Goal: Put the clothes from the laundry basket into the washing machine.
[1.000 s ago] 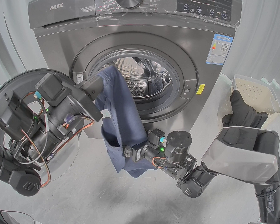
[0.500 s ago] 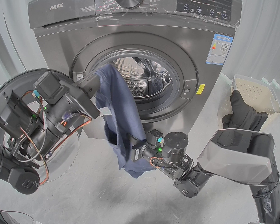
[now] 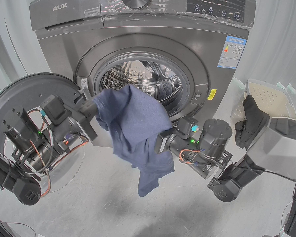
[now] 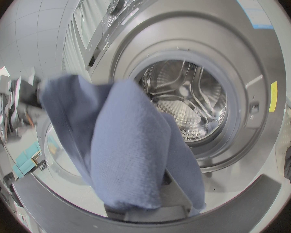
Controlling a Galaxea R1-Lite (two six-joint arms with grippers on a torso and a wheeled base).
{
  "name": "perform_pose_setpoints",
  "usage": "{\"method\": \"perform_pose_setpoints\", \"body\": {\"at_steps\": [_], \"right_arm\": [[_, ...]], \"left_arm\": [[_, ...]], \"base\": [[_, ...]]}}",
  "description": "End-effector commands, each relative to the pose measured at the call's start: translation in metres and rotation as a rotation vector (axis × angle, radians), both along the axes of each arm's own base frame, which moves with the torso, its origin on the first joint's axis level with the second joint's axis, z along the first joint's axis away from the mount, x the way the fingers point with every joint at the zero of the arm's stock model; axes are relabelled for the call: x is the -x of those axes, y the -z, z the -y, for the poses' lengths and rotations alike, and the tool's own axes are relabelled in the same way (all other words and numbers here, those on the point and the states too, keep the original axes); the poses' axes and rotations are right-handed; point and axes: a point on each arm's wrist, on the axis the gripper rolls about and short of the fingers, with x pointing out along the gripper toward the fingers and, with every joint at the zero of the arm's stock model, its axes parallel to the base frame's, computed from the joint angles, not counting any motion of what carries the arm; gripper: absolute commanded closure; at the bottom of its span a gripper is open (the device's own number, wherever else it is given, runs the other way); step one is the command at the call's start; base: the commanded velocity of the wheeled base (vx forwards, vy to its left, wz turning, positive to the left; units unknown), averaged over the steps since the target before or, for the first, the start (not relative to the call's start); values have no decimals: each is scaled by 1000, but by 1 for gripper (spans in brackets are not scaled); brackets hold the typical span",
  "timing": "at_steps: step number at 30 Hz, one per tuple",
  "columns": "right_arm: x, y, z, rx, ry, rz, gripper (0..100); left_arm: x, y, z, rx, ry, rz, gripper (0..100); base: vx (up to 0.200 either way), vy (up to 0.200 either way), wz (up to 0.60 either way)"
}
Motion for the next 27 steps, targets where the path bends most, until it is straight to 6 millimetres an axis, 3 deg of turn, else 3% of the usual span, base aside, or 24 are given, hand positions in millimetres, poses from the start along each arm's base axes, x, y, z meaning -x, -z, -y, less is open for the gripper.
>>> {"method": "perform_pose_setpoints", "body": {"at_steps": [1,12,20,26,27], "right_arm": [[10,-36,14,-65,14,59,100],[9,-47,9,-96,13,93,100],[8,-54,5,-120,5,117,100],[9,-53,5,-116,2,114,100],[9,-52,5,-114,2,112,100]], "left_arm": [[-3,36,-3,-75,1,-126,100],[-1,101,1,-255,56,-319,100],[2,123,1,-305,94,-396,100],[-1,125,4,-312,97,-390,100],[-2,124,5,-309,96,-384,0]], "base": [[0,0,0],[0,0,0],[0,0,0],[0,0,0],[0,0,0]]}}
